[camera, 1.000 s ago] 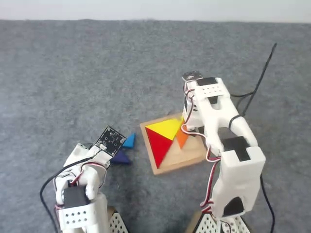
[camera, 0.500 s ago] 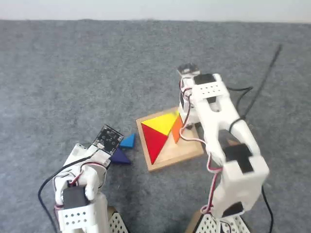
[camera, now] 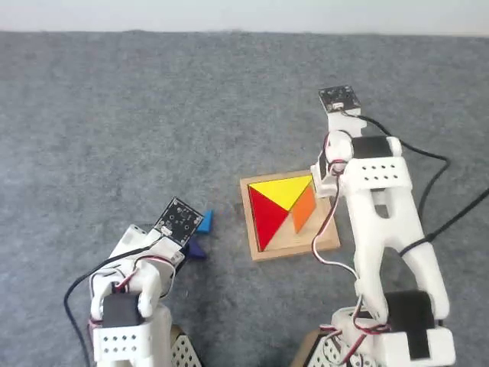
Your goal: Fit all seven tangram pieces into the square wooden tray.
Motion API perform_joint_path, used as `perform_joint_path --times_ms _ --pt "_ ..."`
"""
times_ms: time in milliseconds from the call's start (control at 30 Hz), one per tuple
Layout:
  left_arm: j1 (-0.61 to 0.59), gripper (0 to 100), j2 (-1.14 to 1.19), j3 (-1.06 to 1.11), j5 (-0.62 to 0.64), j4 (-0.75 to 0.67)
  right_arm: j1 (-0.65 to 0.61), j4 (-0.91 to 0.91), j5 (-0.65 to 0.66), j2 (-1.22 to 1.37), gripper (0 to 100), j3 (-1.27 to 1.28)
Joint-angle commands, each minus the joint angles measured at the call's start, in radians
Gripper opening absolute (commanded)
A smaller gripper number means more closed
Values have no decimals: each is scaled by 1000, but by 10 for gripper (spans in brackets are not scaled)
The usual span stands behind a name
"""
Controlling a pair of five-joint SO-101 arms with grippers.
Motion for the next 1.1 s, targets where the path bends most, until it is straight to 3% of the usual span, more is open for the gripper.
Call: perform_joint_path --times_ms 0,300,467,633,867,1067 --pt "5 265 -12 -41 43 6 -13 -47 11 41 8 -9" --pt "-37 295 -11 -41 77 -21 10 -13 48 47 9 -46" --pt "-37 302 51 -53 78 -55 -82 35 137 -114 8 41" --pt "-37 302 439 -193 110 -178 -91 -24 130 -179 8 127" --pt "26 297 1172 -556 170 -184 19 -102 129 -189 9 226" --pt "41 297 1424 -668 267 -229 62 -209 140 -180 9 288"
